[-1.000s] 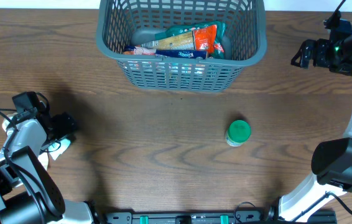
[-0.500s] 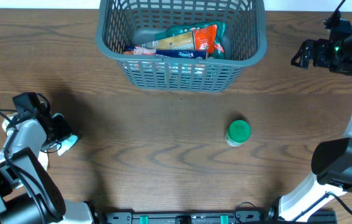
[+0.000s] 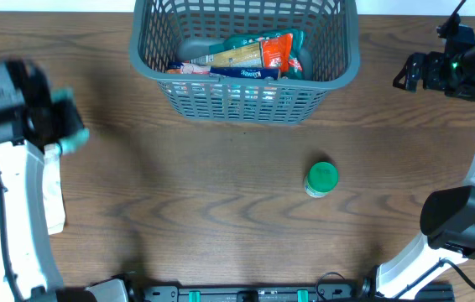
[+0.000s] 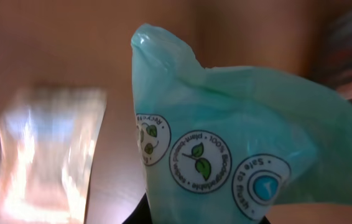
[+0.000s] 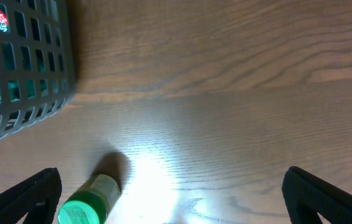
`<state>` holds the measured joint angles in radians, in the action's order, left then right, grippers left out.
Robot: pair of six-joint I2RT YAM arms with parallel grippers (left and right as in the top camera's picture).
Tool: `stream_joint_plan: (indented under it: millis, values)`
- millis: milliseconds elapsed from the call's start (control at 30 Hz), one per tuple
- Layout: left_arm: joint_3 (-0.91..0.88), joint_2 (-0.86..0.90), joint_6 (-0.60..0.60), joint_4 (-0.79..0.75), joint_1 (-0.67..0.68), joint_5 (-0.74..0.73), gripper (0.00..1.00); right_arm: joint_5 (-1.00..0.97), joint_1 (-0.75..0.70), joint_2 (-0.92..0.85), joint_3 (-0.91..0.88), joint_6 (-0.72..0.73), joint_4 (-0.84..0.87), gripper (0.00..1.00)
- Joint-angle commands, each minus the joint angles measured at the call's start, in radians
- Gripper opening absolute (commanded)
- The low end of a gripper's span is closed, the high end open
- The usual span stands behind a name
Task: Pack container
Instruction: 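Lift the mint-green pouch and drop it into the basket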
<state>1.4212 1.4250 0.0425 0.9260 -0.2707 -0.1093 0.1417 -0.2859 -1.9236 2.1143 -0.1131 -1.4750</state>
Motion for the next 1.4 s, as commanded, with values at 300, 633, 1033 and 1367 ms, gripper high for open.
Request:
stream_joint_plan:
  millis: [300, 633, 1033, 1367]
  values:
    - [0.577, 0.158, -0.649, -0.164, 0.476, 0.025, 0.06, 0.005, 0.000, 0.005, 0.000, -0.022, 0.014, 0.99]
    - [0.577, 0.466, -1.061, -0.398, 0.626, 0.023, 0.06, 0.005, -0.001, 0.005, 0.000, -0.053, 0.017, 0.99]
    - [0.576, 0.727, -1.069, -0.426, 0.632, 0.024, 0.06, 0.005, -0.001, 0.005, 0.000, -0.053, 0.016, 0.99]
    - [0.577, 0.653, -1.000, -0.411, 0.632, 0.028, 0.99, 0.004, -0.001, 0.005, 0.000, -0.069, 0.017, 0.99]
